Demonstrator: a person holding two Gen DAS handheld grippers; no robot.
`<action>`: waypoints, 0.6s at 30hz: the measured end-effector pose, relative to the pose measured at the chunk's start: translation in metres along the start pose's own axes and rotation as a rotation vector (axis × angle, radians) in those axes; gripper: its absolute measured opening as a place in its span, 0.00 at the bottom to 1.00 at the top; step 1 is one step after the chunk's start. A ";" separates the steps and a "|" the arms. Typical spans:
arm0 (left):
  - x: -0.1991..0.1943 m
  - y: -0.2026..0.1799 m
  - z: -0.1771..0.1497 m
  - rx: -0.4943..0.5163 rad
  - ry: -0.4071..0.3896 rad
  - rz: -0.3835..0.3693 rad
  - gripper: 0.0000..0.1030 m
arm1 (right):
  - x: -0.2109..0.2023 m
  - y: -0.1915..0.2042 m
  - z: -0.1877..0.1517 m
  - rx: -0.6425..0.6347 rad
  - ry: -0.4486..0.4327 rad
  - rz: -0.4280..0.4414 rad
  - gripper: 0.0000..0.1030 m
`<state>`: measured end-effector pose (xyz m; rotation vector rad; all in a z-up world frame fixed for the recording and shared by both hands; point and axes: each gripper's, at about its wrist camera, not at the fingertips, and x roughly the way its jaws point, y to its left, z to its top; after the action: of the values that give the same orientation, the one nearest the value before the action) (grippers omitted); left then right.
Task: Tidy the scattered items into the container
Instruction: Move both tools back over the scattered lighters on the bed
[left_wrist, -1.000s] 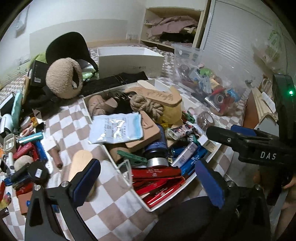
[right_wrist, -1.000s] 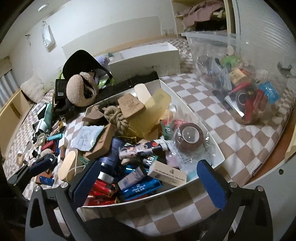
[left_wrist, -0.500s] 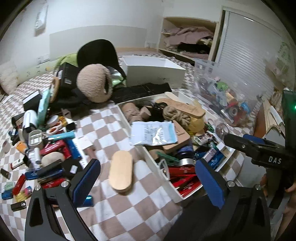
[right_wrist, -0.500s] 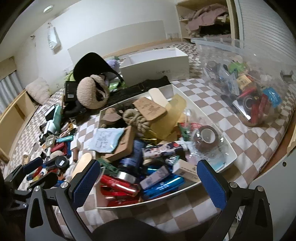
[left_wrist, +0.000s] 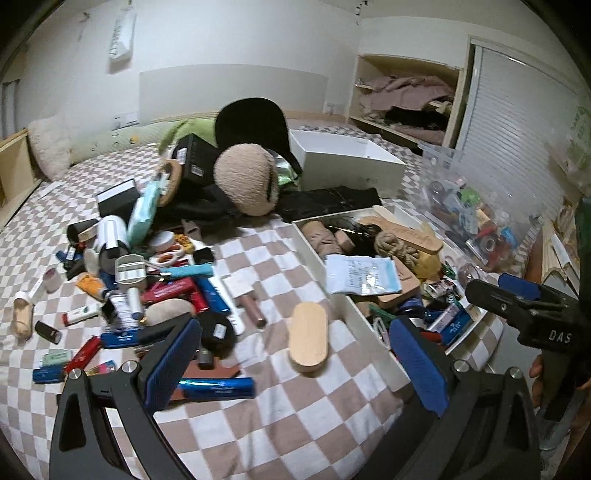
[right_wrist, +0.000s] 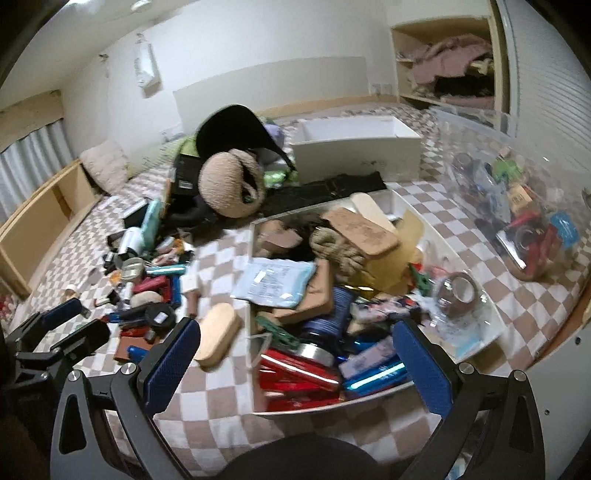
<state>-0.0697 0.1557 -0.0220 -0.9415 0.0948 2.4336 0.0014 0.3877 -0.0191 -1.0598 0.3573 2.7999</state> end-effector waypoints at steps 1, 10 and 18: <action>-0.002 0.005 -0.001 -0.007 -0.002 0.005 1.00 | -0.001 0.004 0.000 -0.006 -0.007 0.007 1.00; -0.010 0.037 -0.009 -0.044 -0.005 0.051 1.00 | 0.006 0.037 -0.003 -0.023 -0.021 0.053 1.00; -0.014 0.074 -0.018 -0.078 -0.005 0.130 1.00 | 0.024 0.061 -0.009 -0.041 0.023 0.104 1.00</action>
<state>-0.0871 0.0813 -0.0354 -0.9911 0.0610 2.5750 -0.0230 0.3270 -0.0313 -1.1143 0.3689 2.9006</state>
